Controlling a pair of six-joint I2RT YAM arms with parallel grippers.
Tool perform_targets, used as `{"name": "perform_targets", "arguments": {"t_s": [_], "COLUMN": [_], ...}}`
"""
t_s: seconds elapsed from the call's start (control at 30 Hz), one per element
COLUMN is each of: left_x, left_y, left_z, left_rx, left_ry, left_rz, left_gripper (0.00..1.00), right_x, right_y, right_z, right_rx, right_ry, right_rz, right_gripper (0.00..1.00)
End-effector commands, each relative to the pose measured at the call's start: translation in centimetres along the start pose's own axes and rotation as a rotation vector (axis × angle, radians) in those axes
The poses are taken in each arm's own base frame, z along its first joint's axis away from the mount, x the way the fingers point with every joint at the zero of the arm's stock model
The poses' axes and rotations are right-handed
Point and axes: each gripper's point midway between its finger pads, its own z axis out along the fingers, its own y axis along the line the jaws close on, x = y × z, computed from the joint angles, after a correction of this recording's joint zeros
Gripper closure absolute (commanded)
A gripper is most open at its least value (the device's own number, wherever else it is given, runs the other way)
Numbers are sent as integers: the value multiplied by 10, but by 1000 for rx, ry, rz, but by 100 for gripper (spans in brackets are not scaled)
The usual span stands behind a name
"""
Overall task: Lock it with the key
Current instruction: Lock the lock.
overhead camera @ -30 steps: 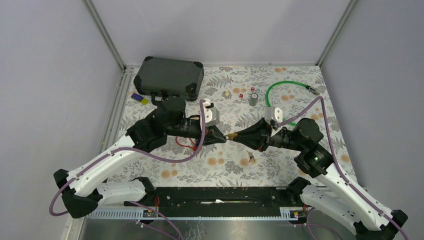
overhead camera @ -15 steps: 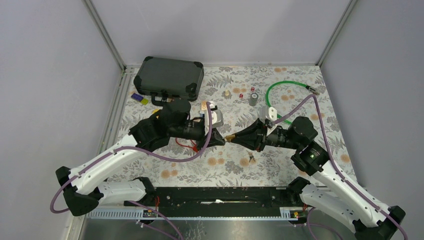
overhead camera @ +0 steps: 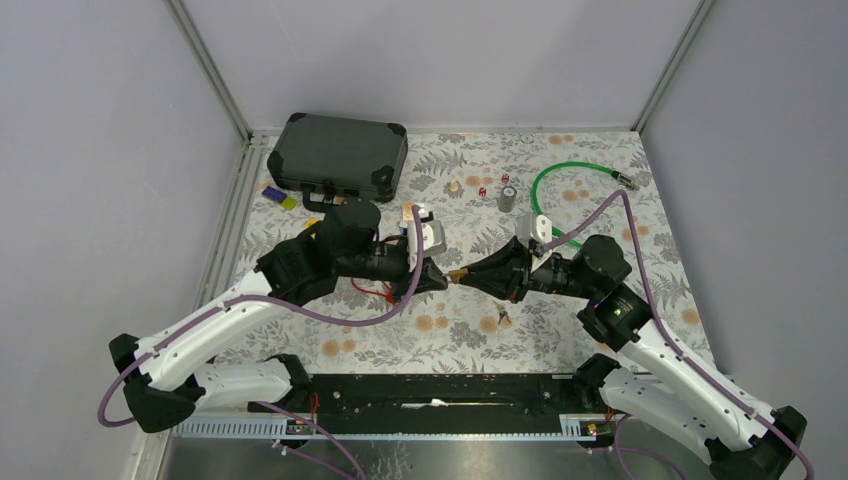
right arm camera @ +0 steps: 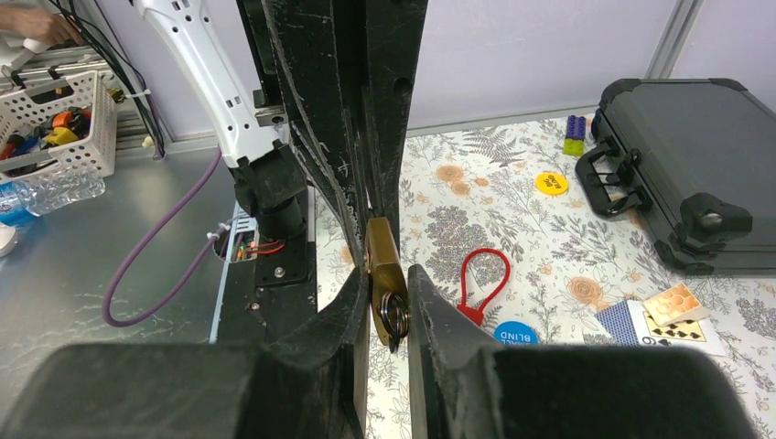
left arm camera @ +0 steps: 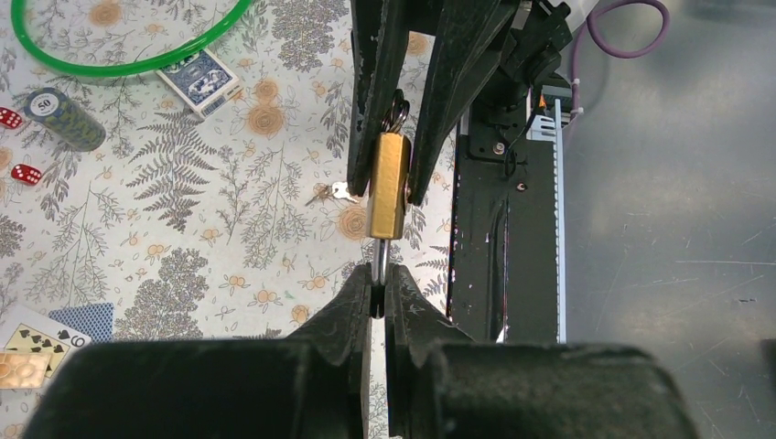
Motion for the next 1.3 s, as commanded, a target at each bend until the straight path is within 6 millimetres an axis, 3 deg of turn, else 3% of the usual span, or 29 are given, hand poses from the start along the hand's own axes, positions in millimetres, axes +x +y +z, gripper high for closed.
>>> {"name": "perform_targets", "arguments": {"t_s": [0.0,0.4,0.6,0.77,1.07,1.27], "left_x": [-141,-150,-139,-128,-116,-107], "left_y": [-79,-93,-90,-82,-61,-40], "left_z": [-13,-8,-15,-19,-45,-59], "left_rx": [311,357,315,260,65,-70], "left_ry": [-506,-530,-491,-460,-470,-438], "left_rz": [328,372,385,384,387,380], "left_gripper": [100,100,100,100,56,47], "right_x": [43,49,38,18,-21,-35], "right_y": [-22,-9,-15,-15,-3,7], "right_z": [19,32,20,11,-10,-20], "right_rx": [79,21,99,140,162,153], "right_ry": [80,85,75,29,-39,-57], "right_rz": [84,110,60,33,-27,-45], "right_gripper": [100,100,100,100,100,100]}}
